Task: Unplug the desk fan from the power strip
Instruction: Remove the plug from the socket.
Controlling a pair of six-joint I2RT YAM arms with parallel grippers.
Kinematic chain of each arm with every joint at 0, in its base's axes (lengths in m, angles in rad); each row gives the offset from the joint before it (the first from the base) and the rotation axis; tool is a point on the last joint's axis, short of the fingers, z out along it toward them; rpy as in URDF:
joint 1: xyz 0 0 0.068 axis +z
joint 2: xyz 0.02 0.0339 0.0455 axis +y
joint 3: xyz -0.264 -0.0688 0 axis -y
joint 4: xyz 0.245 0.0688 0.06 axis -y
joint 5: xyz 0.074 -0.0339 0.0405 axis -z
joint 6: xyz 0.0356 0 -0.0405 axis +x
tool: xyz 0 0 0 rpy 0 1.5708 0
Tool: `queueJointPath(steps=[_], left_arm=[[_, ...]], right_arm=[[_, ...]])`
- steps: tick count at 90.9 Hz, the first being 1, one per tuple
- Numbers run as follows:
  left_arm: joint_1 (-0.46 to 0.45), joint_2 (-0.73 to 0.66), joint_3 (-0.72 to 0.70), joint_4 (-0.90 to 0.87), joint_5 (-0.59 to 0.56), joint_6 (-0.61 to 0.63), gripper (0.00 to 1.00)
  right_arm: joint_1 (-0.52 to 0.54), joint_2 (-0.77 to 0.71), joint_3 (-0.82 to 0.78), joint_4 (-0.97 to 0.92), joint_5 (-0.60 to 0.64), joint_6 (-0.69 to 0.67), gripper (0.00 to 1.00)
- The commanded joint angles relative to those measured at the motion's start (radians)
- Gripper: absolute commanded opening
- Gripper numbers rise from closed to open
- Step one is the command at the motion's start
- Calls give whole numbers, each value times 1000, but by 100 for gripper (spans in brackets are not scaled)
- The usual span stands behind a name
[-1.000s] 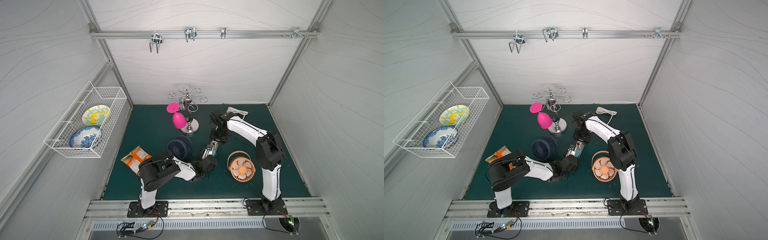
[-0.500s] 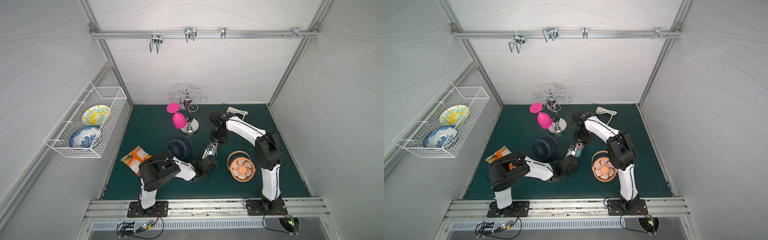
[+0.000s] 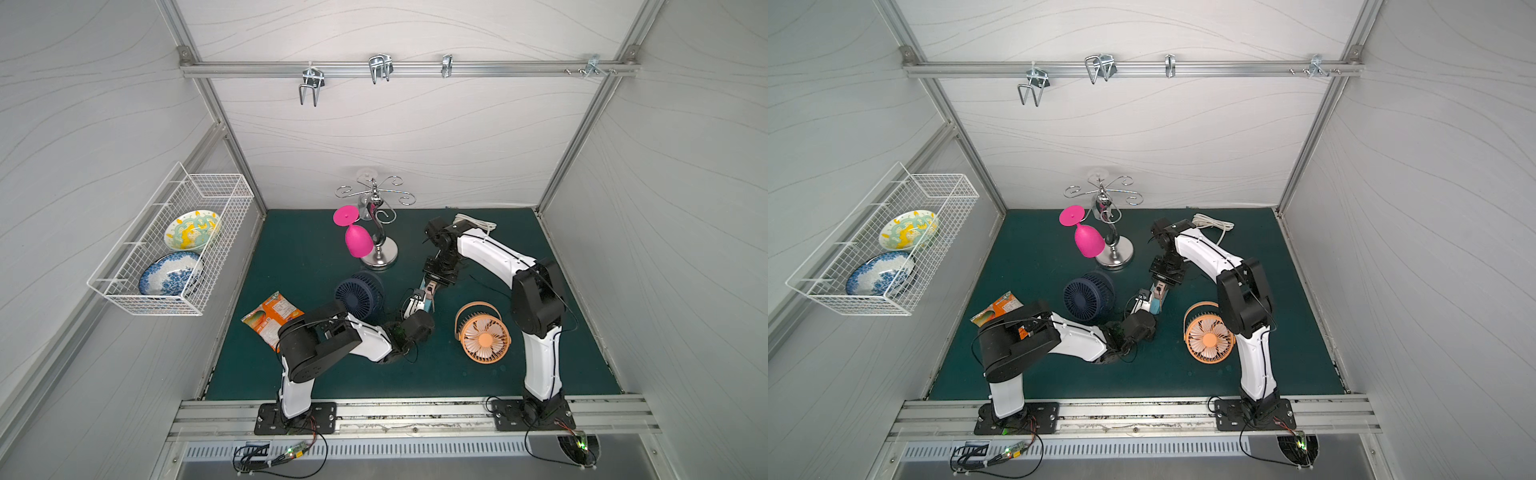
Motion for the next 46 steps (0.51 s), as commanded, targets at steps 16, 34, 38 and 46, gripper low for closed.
queueJointPath(steps=[16, 34, 38, 46], left_arm=[[0, 52, -31, -160, 62, -24, 7], [-5, 55, -33, -163, 63, -24, 6], [-5, 55, -34, -164, 63, -24, 6], [-5, 57, -32, -164, 66, -22, 6]], right_arm=[[15, 52, 93, -25, 8, -50, 0], [-11, 105, 115, -17, -44, -31, 0], [-27, 104, 115, -13, -54, -22, 0], [-61, 90, 108, 13, -117, 8, 0]])
